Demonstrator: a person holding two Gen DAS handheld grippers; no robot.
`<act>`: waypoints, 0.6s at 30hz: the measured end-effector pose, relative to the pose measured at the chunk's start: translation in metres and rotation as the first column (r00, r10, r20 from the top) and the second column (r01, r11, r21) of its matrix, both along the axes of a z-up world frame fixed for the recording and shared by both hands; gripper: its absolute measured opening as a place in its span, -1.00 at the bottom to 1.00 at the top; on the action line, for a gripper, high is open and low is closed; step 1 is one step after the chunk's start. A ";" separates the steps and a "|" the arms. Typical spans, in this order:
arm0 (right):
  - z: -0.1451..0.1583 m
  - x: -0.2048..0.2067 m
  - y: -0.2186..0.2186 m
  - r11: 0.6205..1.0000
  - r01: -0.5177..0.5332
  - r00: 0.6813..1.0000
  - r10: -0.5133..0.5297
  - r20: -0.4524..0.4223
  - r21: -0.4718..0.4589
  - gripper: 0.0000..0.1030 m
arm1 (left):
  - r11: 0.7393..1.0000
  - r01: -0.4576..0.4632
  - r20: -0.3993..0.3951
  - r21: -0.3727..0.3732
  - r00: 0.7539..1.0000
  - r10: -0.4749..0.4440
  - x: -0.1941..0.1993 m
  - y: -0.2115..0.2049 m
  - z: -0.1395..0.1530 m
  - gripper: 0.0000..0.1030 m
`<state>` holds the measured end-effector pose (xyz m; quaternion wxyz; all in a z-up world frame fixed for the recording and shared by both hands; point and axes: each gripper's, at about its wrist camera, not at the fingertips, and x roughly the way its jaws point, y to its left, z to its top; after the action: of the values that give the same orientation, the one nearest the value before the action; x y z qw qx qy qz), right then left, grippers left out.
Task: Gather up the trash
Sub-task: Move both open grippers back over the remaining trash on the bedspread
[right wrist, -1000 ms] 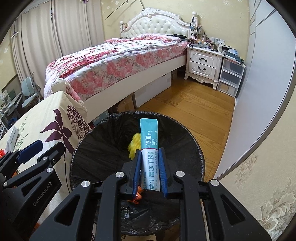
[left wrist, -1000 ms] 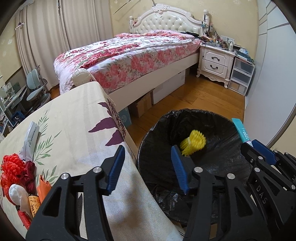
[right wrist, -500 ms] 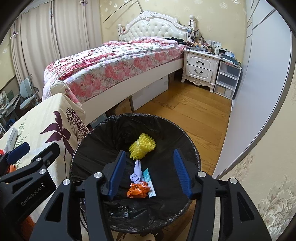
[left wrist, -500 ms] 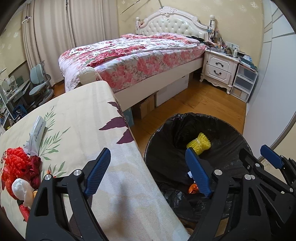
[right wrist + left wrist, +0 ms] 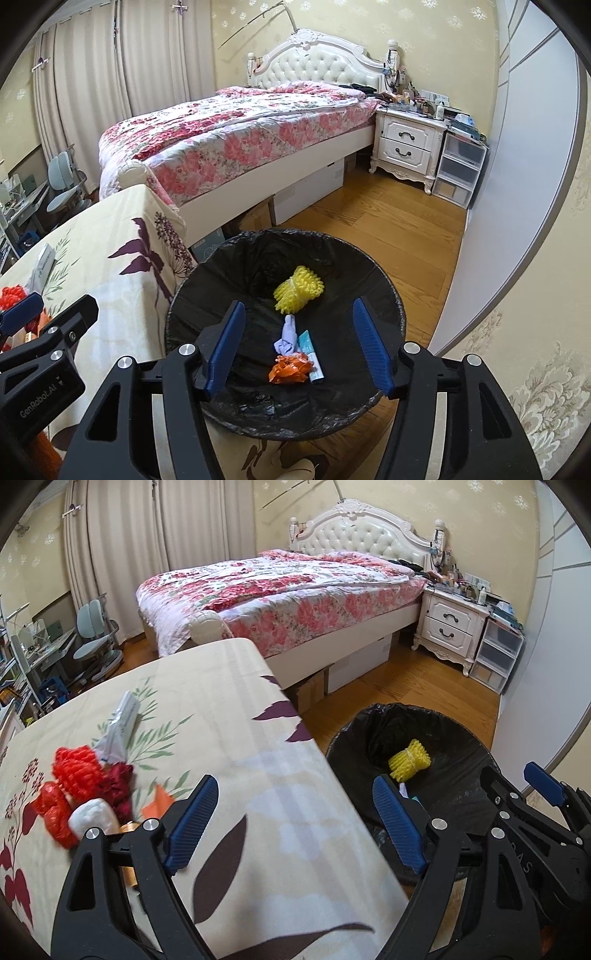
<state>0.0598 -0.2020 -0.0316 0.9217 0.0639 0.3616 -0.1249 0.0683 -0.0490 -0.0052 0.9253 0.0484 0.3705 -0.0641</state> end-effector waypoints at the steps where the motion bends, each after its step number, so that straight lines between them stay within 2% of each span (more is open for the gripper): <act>1: 0.001 -0.001 0.003 1.000 -0.008 1.000 0.008 0.001 -0.001 0.16 | 1.000 -0.008 0.004 0.002 1.000 0.008 -0.004 0.004 0.001 0.62; 18: 0.007 -0.023 0.079 0.982 -0.190 0.982 0.190 0.006 0.003 0.16 | 0.986 -0.168 -0.004 -0.003 0.986 0.168 -0.057 0.093 0.008 0.62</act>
<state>0.0364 -0.1234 -0.0242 0.9303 0.0311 0.3637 -0.0355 0.0111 0.0438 0.0024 0.9269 0.0150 0.3748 0.0135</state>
